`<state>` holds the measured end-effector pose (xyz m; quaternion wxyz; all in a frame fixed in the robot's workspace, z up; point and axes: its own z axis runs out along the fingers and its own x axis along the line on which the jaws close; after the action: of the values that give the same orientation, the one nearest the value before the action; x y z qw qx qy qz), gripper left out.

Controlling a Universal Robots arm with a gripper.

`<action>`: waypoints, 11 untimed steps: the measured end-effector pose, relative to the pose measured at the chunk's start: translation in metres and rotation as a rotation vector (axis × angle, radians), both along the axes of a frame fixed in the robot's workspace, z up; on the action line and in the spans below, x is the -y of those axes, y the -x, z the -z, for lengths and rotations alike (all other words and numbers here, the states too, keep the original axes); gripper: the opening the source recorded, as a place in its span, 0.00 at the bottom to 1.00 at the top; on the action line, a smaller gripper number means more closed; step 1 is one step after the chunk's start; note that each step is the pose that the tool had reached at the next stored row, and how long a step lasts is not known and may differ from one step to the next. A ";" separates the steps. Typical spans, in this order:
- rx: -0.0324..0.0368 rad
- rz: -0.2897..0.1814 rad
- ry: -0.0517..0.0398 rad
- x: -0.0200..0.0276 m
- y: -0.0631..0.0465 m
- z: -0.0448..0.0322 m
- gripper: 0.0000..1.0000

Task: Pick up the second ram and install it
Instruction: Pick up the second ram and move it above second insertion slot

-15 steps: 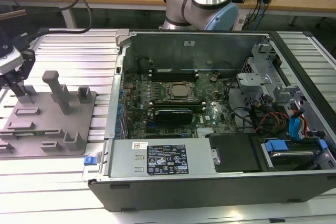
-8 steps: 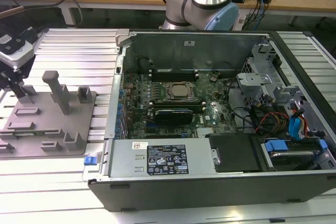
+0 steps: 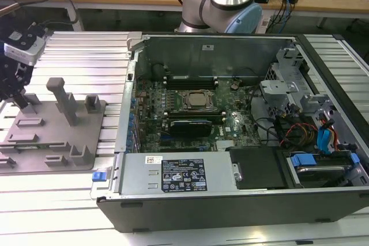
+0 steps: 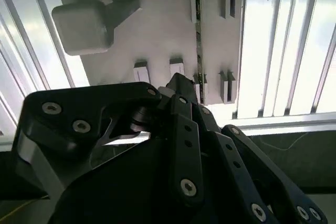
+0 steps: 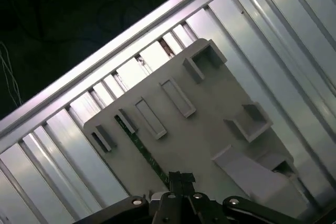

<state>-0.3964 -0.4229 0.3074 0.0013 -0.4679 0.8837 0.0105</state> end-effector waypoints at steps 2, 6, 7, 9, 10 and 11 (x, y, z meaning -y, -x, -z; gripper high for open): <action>0.0000 -0.078 0.0016 0.0000 0.000 0.0006 0.08; -0.0001 -0.247 0.0083 0.0000 0.000 0.0016 0.08; -0.0002 -0.279 0.0100 0.0000 0.000 0.0017 0.08; -0.0003 -0.316 0.0111 0.0000 0.000 0.0019 0.08; -0.0002 -0.345 0.0119 0.0000 0.000 0.0021 0.08; -0.0001 -0.381 0.0121 0.0000 0.000 0.0026 0.08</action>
<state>-0.3965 -0.4228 0.3048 -0.0036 -0.6269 0.7791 0.0053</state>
